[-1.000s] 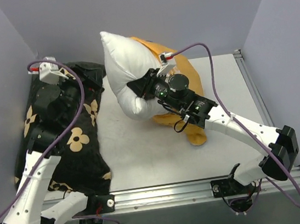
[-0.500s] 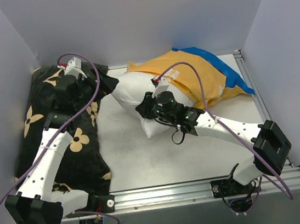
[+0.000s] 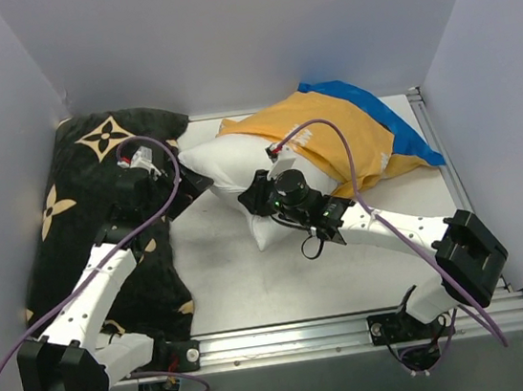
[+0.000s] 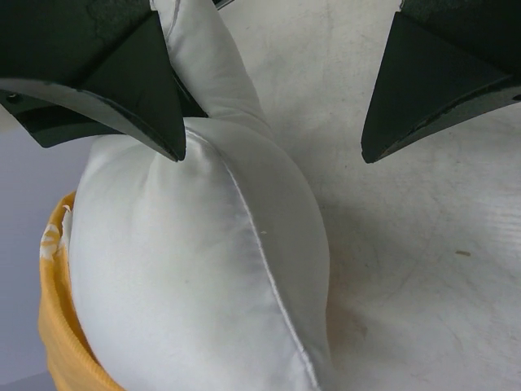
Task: Remove the pillowcase from the pillow
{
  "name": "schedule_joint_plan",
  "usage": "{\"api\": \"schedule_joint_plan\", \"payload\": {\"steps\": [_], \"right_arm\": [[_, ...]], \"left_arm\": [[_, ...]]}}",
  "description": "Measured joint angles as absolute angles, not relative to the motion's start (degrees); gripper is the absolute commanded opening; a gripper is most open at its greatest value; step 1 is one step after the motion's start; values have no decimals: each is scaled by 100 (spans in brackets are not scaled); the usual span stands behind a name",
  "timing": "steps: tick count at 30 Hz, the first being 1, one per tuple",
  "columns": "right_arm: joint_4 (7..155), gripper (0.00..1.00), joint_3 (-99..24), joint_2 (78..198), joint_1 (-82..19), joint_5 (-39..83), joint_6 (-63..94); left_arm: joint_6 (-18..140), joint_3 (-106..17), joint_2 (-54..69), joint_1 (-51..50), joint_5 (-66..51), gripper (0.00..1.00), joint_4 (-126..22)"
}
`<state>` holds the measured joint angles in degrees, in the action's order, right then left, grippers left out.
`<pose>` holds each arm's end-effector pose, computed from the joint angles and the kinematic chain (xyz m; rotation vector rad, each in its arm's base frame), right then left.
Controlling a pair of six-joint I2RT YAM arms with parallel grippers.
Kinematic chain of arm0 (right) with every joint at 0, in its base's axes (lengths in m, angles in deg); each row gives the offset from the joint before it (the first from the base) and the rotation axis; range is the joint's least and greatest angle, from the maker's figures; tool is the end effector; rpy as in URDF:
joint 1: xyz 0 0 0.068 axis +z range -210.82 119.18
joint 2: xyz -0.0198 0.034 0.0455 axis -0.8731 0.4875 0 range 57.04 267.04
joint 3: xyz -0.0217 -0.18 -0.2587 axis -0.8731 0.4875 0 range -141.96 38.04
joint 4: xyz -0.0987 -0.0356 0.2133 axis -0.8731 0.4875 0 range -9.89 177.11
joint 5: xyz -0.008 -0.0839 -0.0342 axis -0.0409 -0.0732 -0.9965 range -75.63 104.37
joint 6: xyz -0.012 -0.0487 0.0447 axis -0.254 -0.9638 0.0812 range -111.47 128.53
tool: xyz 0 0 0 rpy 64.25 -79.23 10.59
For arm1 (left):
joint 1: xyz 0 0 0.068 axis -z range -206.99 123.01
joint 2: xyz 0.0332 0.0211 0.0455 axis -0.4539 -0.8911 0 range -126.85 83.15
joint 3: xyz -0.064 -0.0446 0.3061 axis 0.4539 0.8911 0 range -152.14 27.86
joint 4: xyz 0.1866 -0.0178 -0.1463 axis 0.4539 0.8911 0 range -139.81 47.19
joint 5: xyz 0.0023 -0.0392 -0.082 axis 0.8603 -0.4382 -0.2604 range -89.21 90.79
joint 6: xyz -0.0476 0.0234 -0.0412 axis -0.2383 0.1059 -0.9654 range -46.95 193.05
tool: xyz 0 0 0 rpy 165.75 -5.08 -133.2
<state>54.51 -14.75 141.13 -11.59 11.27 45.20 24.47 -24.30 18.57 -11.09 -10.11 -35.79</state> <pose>0.2202 0.2510 0.3448 -0.1522 1.7827 1.0679 0.2169 -0.0723 0.3470 -0.4807 2.0893 -0.8802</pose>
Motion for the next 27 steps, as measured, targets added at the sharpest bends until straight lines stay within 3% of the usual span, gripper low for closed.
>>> {"api": "schedule_joint_plan", "payload": {"steps": [12,27], "right_arm": [[5350,0,-1370,14122,-1034,1182,4461],[5208,0,-1322,14417,-798,1394,4172]], "left_arm": [[1230,-812,1802,-1175,-1629,98,-6562],[1075,-729,880,-1181,-2047,97,-8046]]}}
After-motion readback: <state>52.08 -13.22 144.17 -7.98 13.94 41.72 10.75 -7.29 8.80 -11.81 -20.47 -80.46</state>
